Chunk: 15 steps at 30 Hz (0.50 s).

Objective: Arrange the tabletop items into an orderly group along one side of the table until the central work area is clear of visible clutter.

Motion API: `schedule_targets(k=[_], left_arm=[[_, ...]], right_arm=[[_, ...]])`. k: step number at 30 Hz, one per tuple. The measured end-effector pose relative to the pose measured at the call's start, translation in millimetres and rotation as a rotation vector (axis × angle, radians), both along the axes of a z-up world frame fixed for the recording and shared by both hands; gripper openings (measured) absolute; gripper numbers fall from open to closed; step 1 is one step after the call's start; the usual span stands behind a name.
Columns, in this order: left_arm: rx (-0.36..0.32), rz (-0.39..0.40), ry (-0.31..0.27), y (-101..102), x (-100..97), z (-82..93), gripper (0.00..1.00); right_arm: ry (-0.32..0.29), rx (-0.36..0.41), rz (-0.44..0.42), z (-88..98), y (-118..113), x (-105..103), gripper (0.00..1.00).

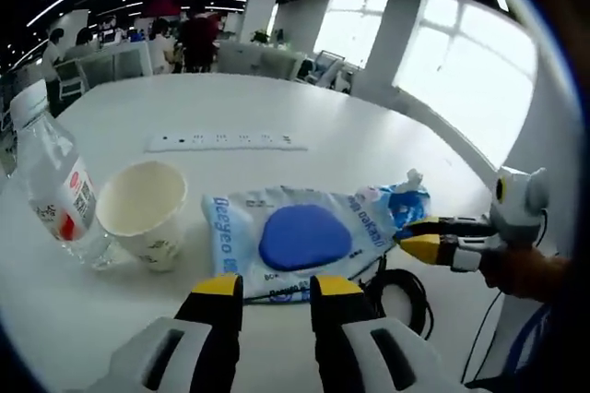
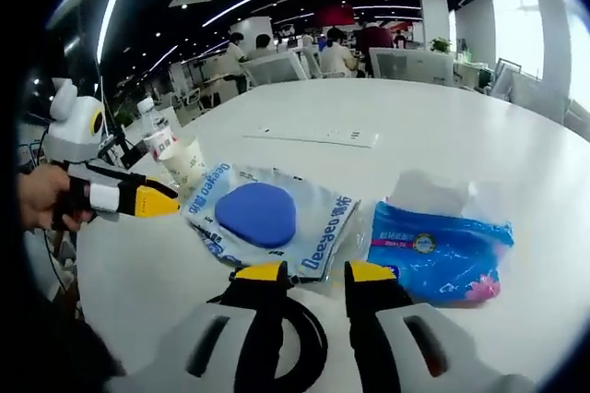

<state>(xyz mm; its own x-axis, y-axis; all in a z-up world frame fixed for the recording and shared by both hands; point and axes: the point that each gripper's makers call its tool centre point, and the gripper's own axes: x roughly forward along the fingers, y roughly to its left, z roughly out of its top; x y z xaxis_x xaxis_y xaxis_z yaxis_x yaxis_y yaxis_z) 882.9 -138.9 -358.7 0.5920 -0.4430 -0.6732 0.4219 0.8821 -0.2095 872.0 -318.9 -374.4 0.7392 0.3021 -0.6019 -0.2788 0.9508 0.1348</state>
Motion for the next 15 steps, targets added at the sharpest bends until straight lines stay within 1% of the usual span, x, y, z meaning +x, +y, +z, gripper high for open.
schedule_targets(k=[1, 2, 4, 7, 10, 15], left_arm=[[0.004, -0.012, 0.007, -2.4, -3.6, -0.6, 0.27], [0.006, -0.021, 0.01, -4.3, -6.2, -1.1, 0.28], [0.003, -0.034, 0.023, -8.4, -11.5, -2.4, 0.28], [-0.001, -0.057, 0.042, -15.0, -19.8, -5.1, 0.29], [-0.003, -0.071, 0.056, -20.9, -27.0, -6.6, 0.3], [-0.001, -0.12, 0.079, -34.2, -39.2, -9.9, 0.3]], right_arm=[[-0.005, -0.002, -0.003, 4.4, -0.6, -3.1, 0.23], [-0.004, -0.006, -0.002, 4.9, -1.0, -5.2, 0.23], [0.009, -0.014, -0.004, 3.2, -2.4, -9.6, 0.24], [0.035, -0.006, -0.013, 3.1, -2.2, -21.5, 0.28], [0.041, -0.012, -0.021, 2.4, -3.9, -29.5, 0.28], [0.076, -0.013, -0.026, -2.2, -5.9, -40.2, 0.3]])
